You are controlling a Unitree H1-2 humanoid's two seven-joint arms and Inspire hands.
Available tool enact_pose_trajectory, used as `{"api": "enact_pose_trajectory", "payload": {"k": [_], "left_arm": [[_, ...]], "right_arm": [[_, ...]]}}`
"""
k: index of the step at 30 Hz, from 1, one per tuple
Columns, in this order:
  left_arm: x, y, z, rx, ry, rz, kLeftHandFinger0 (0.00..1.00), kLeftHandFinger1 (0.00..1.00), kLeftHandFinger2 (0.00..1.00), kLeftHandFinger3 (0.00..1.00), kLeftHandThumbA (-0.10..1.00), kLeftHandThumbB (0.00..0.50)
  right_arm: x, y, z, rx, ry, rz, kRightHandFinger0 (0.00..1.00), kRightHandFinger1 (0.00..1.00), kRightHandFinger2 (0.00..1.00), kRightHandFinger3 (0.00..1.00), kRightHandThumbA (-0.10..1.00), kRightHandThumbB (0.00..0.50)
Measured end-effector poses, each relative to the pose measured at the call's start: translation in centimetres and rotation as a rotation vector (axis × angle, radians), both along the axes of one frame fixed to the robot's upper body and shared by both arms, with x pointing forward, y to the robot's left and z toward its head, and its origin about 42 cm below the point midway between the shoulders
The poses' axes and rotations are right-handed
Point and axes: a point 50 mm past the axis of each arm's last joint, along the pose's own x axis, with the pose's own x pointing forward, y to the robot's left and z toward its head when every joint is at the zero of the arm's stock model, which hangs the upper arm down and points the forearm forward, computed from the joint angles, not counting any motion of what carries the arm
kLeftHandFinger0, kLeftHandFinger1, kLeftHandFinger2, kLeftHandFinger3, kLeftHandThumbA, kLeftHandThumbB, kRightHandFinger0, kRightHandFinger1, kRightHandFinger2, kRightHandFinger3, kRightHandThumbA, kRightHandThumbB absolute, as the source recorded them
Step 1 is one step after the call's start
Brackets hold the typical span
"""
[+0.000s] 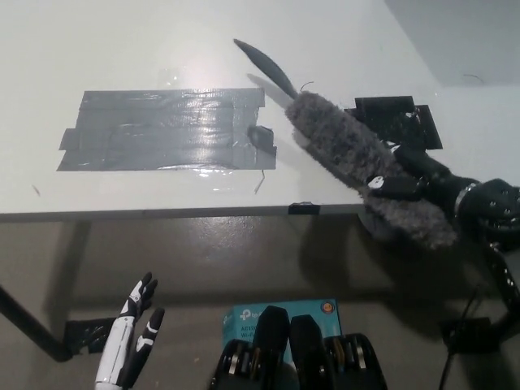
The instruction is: A grey duster is kept infront of the robot in the middle of the table and the robot extends its right arm to grab the duster, picks it up and hands it to a person
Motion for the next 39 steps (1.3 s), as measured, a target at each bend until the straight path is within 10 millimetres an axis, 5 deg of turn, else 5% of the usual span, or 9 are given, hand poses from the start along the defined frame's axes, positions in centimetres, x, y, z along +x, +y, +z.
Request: {"api": "enact_pose_trajectory", "payload": {"k": [6,19,32,39], "left_arm": [[0.0,0.0,0.0,0.000,0.002,0.001,1.00,1.00,1.00,1.00,0.94,0.236],[0.0,0.0,-0.2,0.000,0.009,0.002,1.00,1.00,1.00,1.00,0.93,0.228],[0.0,0.0,-0.3,0.001,0.014,0.002,1.00,1.00,1.00,1.00,0.92,0.219],[-0.1,0.0,-0.3,0.002,0.014,0.002,1.00,1.00,1.00,1.00,0.91,0.213]], "right_arm": [[-1.7,0.9,-1.2,0.110,0.023,0.007,0.00,0.51,0.91,1.00,-0.10,0.130],[-6.3,3.9,-5.0,0.372,0.147,-0.001,0.00,0.41,0.77,1.00,-0.10,0.143],[-10.3,7.2,-7.1,0.655,0.286,-0.032,0.00,0.45,0.83,1.00,-0.10,0.130],[-11.2,8.0,-6.6,0.766,0.319,-0.047,0.00,0.46,0.83,1.00,-0.10,0.086]]}}
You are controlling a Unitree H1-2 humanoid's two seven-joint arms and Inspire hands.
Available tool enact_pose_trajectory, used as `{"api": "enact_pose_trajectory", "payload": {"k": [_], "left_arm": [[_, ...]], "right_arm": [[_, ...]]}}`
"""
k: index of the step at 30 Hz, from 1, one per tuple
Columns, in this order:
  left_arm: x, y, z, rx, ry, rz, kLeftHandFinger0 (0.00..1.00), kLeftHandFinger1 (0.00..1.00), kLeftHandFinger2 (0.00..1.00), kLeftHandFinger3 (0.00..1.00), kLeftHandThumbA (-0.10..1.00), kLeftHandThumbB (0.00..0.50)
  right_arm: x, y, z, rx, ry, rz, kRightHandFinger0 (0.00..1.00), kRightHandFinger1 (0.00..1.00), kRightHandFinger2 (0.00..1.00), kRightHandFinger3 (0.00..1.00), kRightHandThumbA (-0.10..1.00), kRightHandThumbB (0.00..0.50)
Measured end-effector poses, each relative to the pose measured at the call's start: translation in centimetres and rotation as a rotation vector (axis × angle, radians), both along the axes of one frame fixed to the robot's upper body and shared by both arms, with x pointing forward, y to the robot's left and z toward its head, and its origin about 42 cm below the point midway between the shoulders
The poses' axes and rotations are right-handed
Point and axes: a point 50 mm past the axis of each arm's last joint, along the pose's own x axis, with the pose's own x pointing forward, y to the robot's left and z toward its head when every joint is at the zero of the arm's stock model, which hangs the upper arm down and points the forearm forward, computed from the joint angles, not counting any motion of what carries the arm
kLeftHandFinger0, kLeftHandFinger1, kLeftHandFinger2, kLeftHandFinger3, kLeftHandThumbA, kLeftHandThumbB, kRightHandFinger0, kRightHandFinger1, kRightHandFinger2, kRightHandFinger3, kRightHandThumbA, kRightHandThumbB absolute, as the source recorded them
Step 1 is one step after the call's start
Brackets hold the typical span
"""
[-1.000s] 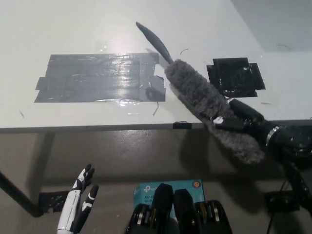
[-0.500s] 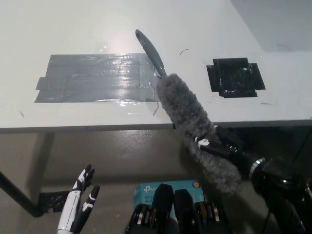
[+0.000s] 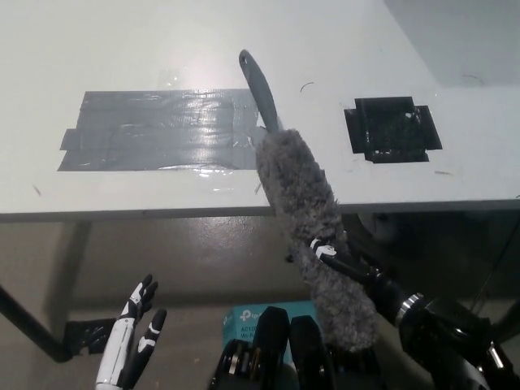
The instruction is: A grey duster is kept infront of the robot in the middle of the table and the robot extends its right arm to grab the duster, picks it up and hands it to a person
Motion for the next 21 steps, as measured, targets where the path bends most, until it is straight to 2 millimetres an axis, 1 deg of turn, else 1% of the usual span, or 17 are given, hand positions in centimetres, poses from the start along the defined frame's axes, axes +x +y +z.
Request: {"api": "enact_pose_trajectory", "payload": {"k": [1,2,5,6,7,8,11,14,17,20,21], "left_arm": [[0.0,0.0,0.0,0.000,0.000,0.000,1.00,1.00,1.00,1.00,0.91,0.213],[0.0,0.0,0.0,0.000,0.000,0.000,1.00,1.00,1.00,1.00,0.91,0.214],[0.0,0.0,0.0,0.001,0.000,0.000,1.00,1.00,1.00,1.00,0.91,0.215],[0.0,0.0,0.0,0.001,0.000,0.000,1.00,1.00,1.00,1.00,0.91,0.213],[0.0,0.0,0.0,0.002,0.000,0.000,1.00,1.00,1.00,1.00,0.92,0.211],[0.0,0.0,0.0,0.002,0.000,-0.001,1.00,1.00,1.00,1.00,0.92,0.210],[0.0,0.0,0.0,0.003,0.000,-0.001,1.00,1.00,1.00,1.00,0.92,0.208],[0.0,0.0,0.0,0.004,-0.001,-0.001,1.00,1.00,1.00,1.00,0.92,0.209],[0.0,0.0,0.0,0.005,-0.001,-0.002,1.00,1.00,1.00,1.00,0.92,0.205],[0.1,0.0,0.1,0.007,-0.002,-0.002,1.00,1.00,1.00,1.00,0.92,0.206],[0.1,0.0,0.1,0.007,-0.003,-0.003,1.00,1.00,1.00,1.00,0.92,0.205]], "right_arm": [[-0.1,0.0,0.1,0.008,0.002,-0.002,0.00,0.45,0.83,1.00,-0.10,0.085],[-0.2,0.2,0.2,0.031,0.010,-0.007,0.00,0.45,0.83,1.00,-0.10,0.095],[-0.4,0.2,0.8,0.077,0.021,-0.017,0.00,0.45,0.85,1.00,-0.10,0.093],[-0.4,0.3,0.9,0.082,0.022,-0.018,0.00,0.45,0.85,1.00,-0.10,0.090],[-0.4,0.3,1.2,0.100,0.027,-0.022,0.00,0.46,0.86,1.00,-0.10,0.072],[-0.4,0.3,1.3,0.107,0.029,-0.024,0.00,0.46,0.86,1.00,-0.10,0.072],[-0.6,0.3,2.0,0.149,0.034,-0.032,0.00,0.46,0.86,1.00,-0.10,0.091],[-0.7,0.3,2.9,0.204,0.041,-0.038,0.00,0.46,0.85,1.00,-0.10,0.081],[-0.8,0.3,3.4,0.235,0.045,-0.044,0.00,0.46,0.85,1.00,-0.10,0.100],[-1.0,0.2,4.2,0.280,0.053,-0.052,0.00,0.46,0.84,1.00,-0.10,0.092],[-1.0,0.2,4.4,0.292,0.058,-0.055,0.00,0.44,0.84,1.00,-0.10,0.064]]}}
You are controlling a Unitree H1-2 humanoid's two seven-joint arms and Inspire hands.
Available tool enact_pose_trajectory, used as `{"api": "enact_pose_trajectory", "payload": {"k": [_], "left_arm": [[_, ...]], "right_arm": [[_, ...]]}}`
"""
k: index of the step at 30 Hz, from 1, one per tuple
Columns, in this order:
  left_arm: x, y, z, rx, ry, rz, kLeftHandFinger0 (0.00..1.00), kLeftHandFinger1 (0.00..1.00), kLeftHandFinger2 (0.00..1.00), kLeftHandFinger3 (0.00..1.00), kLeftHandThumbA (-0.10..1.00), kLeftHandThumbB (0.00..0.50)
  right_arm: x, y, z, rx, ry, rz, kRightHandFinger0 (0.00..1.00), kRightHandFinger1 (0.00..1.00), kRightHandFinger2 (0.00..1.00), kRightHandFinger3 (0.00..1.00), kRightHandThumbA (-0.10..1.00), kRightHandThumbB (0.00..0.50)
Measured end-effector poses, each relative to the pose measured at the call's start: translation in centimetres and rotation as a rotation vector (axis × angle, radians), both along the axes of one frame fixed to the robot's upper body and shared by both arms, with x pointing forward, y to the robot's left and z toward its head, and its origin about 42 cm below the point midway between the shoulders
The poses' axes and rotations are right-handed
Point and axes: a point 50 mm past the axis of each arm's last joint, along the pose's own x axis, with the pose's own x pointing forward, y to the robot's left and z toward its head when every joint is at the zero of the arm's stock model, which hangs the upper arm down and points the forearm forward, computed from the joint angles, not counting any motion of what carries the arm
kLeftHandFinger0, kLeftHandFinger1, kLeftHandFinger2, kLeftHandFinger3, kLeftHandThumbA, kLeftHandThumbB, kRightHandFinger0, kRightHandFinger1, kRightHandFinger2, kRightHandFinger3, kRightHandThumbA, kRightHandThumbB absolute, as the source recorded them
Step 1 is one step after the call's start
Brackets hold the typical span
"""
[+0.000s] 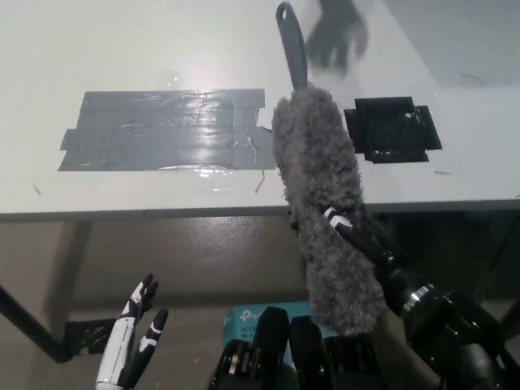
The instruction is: A grey duster is kept infront of the robot in the middle of the table and the robot extends its right arm to grab the duster, picks it up and hands it to a person
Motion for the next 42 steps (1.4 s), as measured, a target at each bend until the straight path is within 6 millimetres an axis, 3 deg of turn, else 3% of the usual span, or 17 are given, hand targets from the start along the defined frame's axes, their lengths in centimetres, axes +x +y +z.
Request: {"api": "enact_pose_trajectory", "payload": {"k": [7,8,19,20,21,22,23,25,26,28,29,35,42], "left_arm": [[0.3,0.0,0.2,0.002,-0.007,-0.002,1.00,1.00,1.00,1.00,0.92,0.205],[0.3,0.0,0.2,0.002,-0.007,-0.002,1.00,1.00,1.00,1.00,0.92,0.205],[1.4,0.0,1.5,0.008,-0.056,-0.012,1.00,1.00,1.00,1.00,0.92,0.206],[1.4,0.0,1.5,0.008,-0.057,-0.012,1.00,1.00,1.00,1.00,0.92,0.208],[1.4,0.0,1.5,0.009,-0.057,-0.012,1.00,1.00,1.00,1.00,0.92,0.207],[1.4,0.0,1.6,0.009,-0.057,-0.012,1.00,1.00,1.00,1.00,0.92,0.207],[1.4,0.0,1.6,0.010,-0.057,-0.012,1.00,1.00,1.00,1.00,0.92,0.207],[1.5,0.1,1.6,0.011,-0.057,-0.012,1.00,1.00,1.00,1.00,0.92,0.206],[1.5,0.1,1.5,0.011,-0.057,-0.012,1.00,1.00,1.00,1.00,0.92,0.203],[1.4,0.1,1.5,0.011,-0.054,-0.012,1.00,1.00,1.00,1.00,0.92,0.203],[1.4,0.1,1.5,0.011,-0.054,-0.012,1.00,1.00,1.00,1.00,0.91,0.203],[1.4,0.1,1.4,0.011,-0.051,-0.012,1.00,1.00,1.00,1.00,0.91,0.205],[1.4,0.1,1.4,0.011,-0.051,-0.012,1.00,1.00,1.00,1.00,0.92,0.208]], "right_arm": [[-0.1,0.1,0.3,0.078,0.071,-0.006,0.00,0.42,0.81,1.00,-0.10,0.070],[-0.1,0.1,0.3,0.078,0.071,-0.006,0.00,0.42,0.81,1.00,-0.10,0.091],[0.2,0.5,1.4,0.163,0.183,-0.016,0.00,0.37,0.75,1.00,-0.10,0.090],[0.2,0.5,1.5,0.164,0.187,-0.017,0.00,0.39,0.81,1.00,-0.03,0.211],[0.3,0.6,1.6,0.166,0.190,-0.016,0.44,0.88,1.00,1.00,0.33,0.197],[0.3,0.6,1.6,0.169,0.193,-0.015,0.83,1.00,1.00,1.00,0.44,0.256],[0.3,0.6,1.7,0.167,0.193,-0.014,1.00,1.00,1.00,1.00,0.52,0.339],[0.4,0.3,1.8,0.161,0.172,0.005,1.00,1.00,1.00,1.00,0.61,0.389],[0.3,0.2,1.8,0.161,0.167,0.009,1.00,1.00,1.00,1.00,0.71,0.455],[0.3,0.0,1.7,0.164,0.150,0.022,1.00,1.00,1.00,1.00,0.78,0.489],[0.2,-0.1,1.7,0.166,0.146,0.025,1.00,1.00,1.00,1.00,0.86,0.494],[-0.4,-1.0,0.9,0.145,0.089,0.049,1.00,1.00,1.00,1.00,0.99,0.498],[-2.3,-3.0,-0.2,0.104,0.005,0.050,1.00,1.00,1.00,1.00,1.00,0.469]]}}
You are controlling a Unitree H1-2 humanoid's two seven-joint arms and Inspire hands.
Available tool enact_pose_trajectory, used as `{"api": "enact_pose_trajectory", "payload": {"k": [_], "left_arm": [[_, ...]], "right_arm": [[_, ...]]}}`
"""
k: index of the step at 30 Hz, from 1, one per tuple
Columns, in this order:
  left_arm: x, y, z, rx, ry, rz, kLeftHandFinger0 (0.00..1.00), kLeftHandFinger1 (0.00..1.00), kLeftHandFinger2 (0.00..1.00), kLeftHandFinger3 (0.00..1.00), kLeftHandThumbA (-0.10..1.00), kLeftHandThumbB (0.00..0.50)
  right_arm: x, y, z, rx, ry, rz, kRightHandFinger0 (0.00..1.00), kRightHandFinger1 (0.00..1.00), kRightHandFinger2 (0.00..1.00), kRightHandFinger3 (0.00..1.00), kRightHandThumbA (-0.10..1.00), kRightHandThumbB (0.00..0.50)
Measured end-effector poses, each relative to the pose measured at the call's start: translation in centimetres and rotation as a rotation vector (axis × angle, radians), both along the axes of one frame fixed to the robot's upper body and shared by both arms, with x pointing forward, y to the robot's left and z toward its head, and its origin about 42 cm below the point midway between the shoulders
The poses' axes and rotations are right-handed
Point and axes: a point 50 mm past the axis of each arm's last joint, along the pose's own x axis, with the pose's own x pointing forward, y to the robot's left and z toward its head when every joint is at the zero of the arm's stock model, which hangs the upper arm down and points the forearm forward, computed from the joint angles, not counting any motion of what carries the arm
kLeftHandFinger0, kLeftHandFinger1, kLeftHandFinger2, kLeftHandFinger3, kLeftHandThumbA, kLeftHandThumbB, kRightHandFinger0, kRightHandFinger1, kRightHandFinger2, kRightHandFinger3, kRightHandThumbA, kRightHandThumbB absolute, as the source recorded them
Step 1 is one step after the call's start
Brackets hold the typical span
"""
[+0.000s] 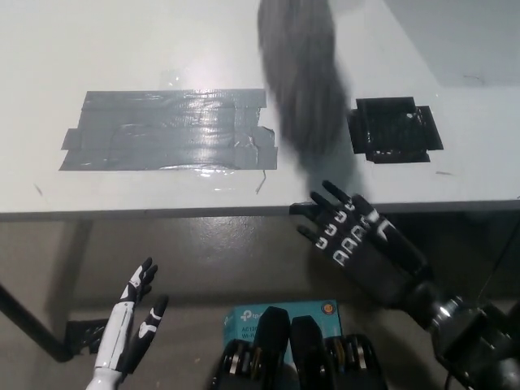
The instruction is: A grey duster is kept infront of the robot in the middle of the table and the robot extends its right arm to grab the duster, picks it up and hands it to a person
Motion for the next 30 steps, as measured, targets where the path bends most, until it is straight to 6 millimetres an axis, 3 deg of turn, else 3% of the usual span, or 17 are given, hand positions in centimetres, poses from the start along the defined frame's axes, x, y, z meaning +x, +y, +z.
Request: {"api": "enact_pose_trajectory", "payload": {"k": [3,5,9,11,12,13,15,20,25,30], "left_arm": [[0.0,0.0,0.0,0.000,0.000,0.000,1.00,1.00,1.00,1.00,0.92,0.205],[0.0,0.1,0.0,0.002,-0.001,-0.001,1.00,1.00,1.00,1.00,0.92,0.208],[0.0,0.2,0.0,0.004,-0.003,-0.002,1.00,1.00,1.00,1.00,0.93,0.212],[0.0,0.2,-0.1,0.005,-0.002,-0.002,1.00,1.00,1.00,1.00,0.94,0.209],[0.0,0.2,-0.1,0.005,-0.001,-0.002,1.00,1.00,1.00,1.00,0.94,0.208],[0.0,0.2,-0.1,0.006,0.000,-0.002,1.00,1.00,1.00,1.00,0.94,0.208],[0.0,0.2,-0.1,0.005,0.000,-0.002,1.00,1.00,1.00,1.00,0.94,0.206],[-0.2,0.2,-0.3,0.005,0.007,0.000,1.00,1.00,1.00,1.00,0.94,0.207],[-0.2,0.3,-0.4,0.005,0.011,0.001,1.00,1.00,1.00,1.00,0.93,0.210],[-0.2,0.3,-0.4,0.005,0.011,0.001,1.00,1.00,1.00,1.00,0.93,0.208]], "right_arm": [[-0.9,-0.8,-0.5,-0.018,-0.035,-0.021,1.00,1.00,1.00,1.00,1.00,0.456],[-1.7,-1.5,-1.0,-0.032,-0.059,-0.039,1.00,1.00,1.00,1.00,1.00,0.422],[-3.3,-3.6,-2.6,-0.065,-0.087,-0.105,1.00,1.00,1.00,1.00,0.93,0.413],[-3.9,-4.2,-3.4,-0.088,-0.088,-0.133,1.00,1.00,1.00,1.00,0.96,0.410],[-4.1,-4.4,-3.8,-0.103,-0.087,-0.146,1.00,1.00,1.00,1.00,0.96,0.369],[-4.4,-4.7,-4.4,-0.130,-0.084,-0.164,1.00,1.00,1.00,1.00,0.95,0.366],[-4.6,-4.9,-4.9,-0.157,-0.083,-0.177,1.00,1.00,1.00,1.00,0.92,0.377],[-4.7,-5.3,-6.3,-0.262,-0.083,-0.226,1.00,1.00,1.00,1.00,0.88,0.350],[-4.5,-5.5,-7.4,-0.363,-0.097,-0.267,1.00,1.00,1.00,1.00,0.89,0.375],[-4.5,-5.6,-8.1,-0.458,-0.127,-0.302,1.00,1.00,1.00,1.00,0.90,0.461]]}}
